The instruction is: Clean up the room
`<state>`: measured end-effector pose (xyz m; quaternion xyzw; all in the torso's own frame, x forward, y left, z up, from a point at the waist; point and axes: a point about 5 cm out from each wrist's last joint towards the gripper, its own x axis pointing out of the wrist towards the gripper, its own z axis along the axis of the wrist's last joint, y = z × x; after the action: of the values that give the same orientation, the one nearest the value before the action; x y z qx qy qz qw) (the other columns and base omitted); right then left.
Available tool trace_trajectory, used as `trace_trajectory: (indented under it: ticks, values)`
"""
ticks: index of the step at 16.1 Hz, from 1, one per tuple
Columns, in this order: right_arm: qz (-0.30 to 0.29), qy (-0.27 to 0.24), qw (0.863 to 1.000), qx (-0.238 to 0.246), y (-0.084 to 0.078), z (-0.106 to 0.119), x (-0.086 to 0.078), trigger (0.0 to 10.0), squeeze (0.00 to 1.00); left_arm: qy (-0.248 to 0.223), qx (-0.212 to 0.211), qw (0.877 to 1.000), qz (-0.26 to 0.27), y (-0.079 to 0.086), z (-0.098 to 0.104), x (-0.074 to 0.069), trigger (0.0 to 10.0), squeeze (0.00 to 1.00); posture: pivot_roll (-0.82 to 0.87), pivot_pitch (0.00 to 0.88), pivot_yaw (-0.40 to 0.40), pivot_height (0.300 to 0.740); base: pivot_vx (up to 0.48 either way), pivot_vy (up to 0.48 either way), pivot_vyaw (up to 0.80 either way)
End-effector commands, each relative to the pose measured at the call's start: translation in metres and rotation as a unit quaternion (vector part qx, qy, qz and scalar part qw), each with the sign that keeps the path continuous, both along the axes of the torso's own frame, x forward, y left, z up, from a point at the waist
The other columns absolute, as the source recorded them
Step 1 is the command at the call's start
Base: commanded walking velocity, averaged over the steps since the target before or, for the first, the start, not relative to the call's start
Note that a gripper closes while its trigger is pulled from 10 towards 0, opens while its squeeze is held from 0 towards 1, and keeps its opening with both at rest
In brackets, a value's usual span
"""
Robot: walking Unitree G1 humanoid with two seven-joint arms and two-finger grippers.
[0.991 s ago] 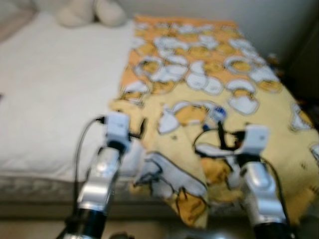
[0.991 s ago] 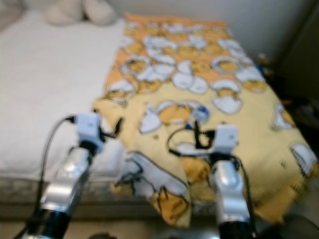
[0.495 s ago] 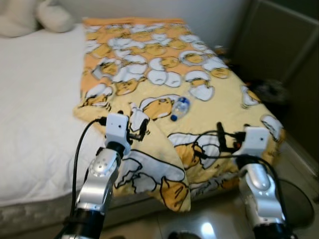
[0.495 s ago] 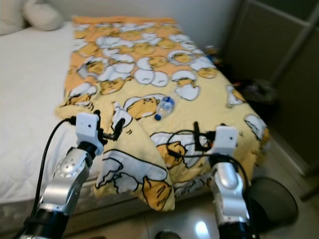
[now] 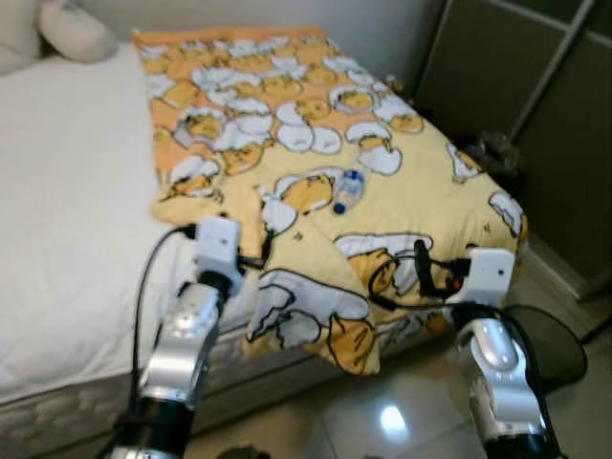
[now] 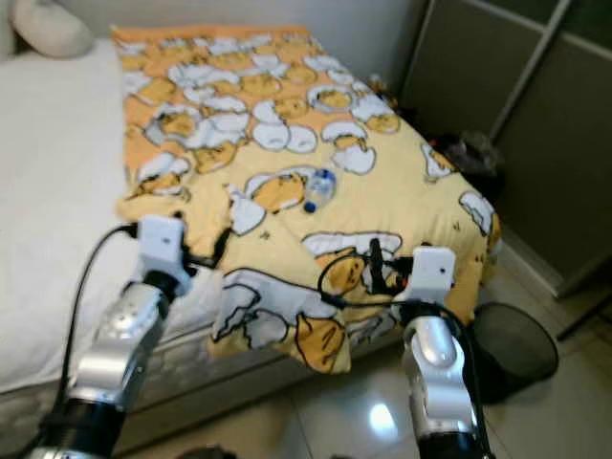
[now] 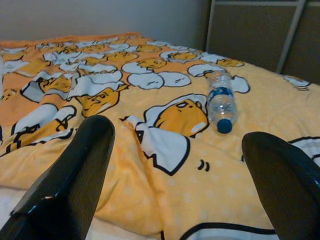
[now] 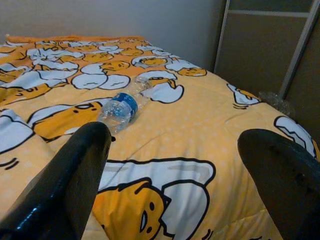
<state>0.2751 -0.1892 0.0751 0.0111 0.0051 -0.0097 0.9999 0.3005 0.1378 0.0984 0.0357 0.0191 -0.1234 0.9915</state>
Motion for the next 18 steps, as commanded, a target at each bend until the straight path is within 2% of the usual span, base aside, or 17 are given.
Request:
trace_trajectory:
  ticks: [1, 4, 11, 15, 16, 17, 18]
  values:
    - [-0.007, -0.007, 1.000, 0.001, -0.004, 0.005, 0.002, 10.0, 0.00, -0.009, 0.000, 1.000, -0.008, -0.001, 0.005, 0.003, 10.0, 0.00, 0.02, 0.000, -0.034, 0.723, 0.000, 0.465, -0.68]
    - [-0.003, -0.007, 1.000, 0.001, -0.003, 0.004, 0.000, 10.0, 0.00, -0.004, 0.011, 1.000, -0.014, -0.005, 0.003, 0.005, 10.0, 0.00, 0.02, 0.000, -0.030, 0.723, 0.086, 0.238, -0.65]
    - [-0.015, -0.011, 1.000, -0.004, -0.004, 0.004, -0.003, 10.0, 0.00, 0.009, 0.034, 0.999, -0.009, -0.004, 0.001, 0.010, 10.0, 0.00, 0.01, 0.000, -0.020, 0.723, 0.000, 0.000, 0.00]
    - [-0.009, -0.007, 1.000, -0.006, -0.004, 0.005, -0.012, 10.0, 0.00, 0.099, 0.069, 0.993, 0.007, 0.003, -0.032, 0.030, 10.0, 0.00, -0.02, 0.000, -0.043, 0.723, 0.000, 0.000, 0.00]
    - [-0.007, -0.007, 1.000, -0.008, -0.004, 0.006, -0.015, 10.0, 0.00, 0.107, 0.073, 0.991, 0.013, 0.004, -0.033, 0.034, 10.0, 0.00, -0.03, 0.000, -0.045, 0.723, 0.000, 0.000, 0.00]
    - [0.003, -0.006, 1.000, -0.017, -0.005, 0.010, -0.024, 10.0, 0.00, 0.104, 0.074, 0.992, 0.020, 0.002, -0.026, 0.044, 10.0, 0.00, -0.08, 0.024, -0.038, 0.723, 0.000, 0.000, 0.00]
    - [0.010, -0.006, 1.000, -0.025, -0.007, 0.012, -0.030, 10.0, 0.00, 0.077, 0.071, 0.994, 0.013, -0.001, -0.016, 0.048, 10.0, 0.00, -0.10, 0.025, -0.022, 0.723, 0.000, 0.000, 0.00]
